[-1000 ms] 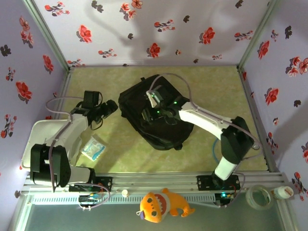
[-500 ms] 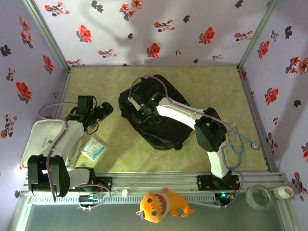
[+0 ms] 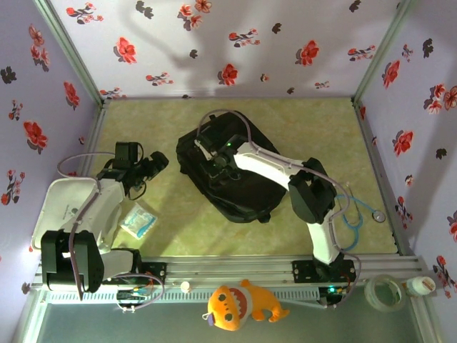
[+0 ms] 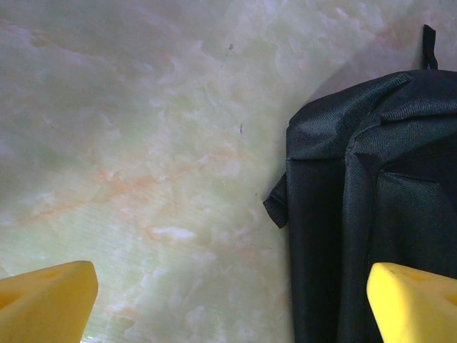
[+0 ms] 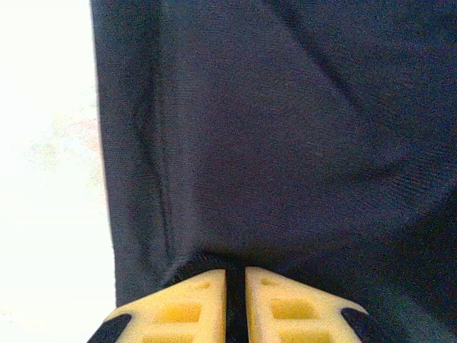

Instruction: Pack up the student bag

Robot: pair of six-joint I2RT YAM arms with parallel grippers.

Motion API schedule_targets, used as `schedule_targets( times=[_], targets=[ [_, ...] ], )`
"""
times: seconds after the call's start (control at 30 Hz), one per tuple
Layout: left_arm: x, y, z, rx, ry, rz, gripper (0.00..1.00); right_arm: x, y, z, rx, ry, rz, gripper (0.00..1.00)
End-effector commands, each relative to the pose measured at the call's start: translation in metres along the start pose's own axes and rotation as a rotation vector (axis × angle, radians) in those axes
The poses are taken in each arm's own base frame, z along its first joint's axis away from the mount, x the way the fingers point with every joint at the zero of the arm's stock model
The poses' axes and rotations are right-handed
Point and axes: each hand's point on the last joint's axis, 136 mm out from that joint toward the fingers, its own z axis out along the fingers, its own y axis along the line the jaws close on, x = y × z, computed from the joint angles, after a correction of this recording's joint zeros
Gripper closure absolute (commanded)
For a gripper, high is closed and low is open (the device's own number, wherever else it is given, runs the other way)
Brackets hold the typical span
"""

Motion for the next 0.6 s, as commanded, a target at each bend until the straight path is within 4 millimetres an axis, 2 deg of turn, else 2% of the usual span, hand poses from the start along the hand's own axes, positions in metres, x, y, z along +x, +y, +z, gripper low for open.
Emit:
schedule_targets(
  times=[0.0, 0.17, 0.27, 0.47, 0.57],
  targets=[
    [-0.001, -0.001, 0.003, 0.013, 0.003, -0.001, 0.03, -0.012, -0.011, -0.019, -0.003, -0.068, 0.069, 0.86],
    [-0.001, -0.003, 0.004, 0.026, 0.011, -0.006, 0.02, -0.013, -0.021, -0.02, 0.032, -0.078, 0.098, 0.9],
    [0.0, -0.005, 0.004, 0.035, 0.016, -0.008, 0.02, -0.014, -0.017, -0.018, 0.01, -0.079, 0.098, 0.89],
    [0.002, -0.008, 0.004, 0.052, 0.026, -0.009, 0.01, -0.013, -0.01, -0.012, -0.022, -0.058, 0.111, 0.69],
    [0.002, -0.008, 0.004, 0.053, 0.028, -0.009, 0.01, -0.012, -0.008, -0.012, -0.03, -0.055, 0.112, 0.66]
  ],
)
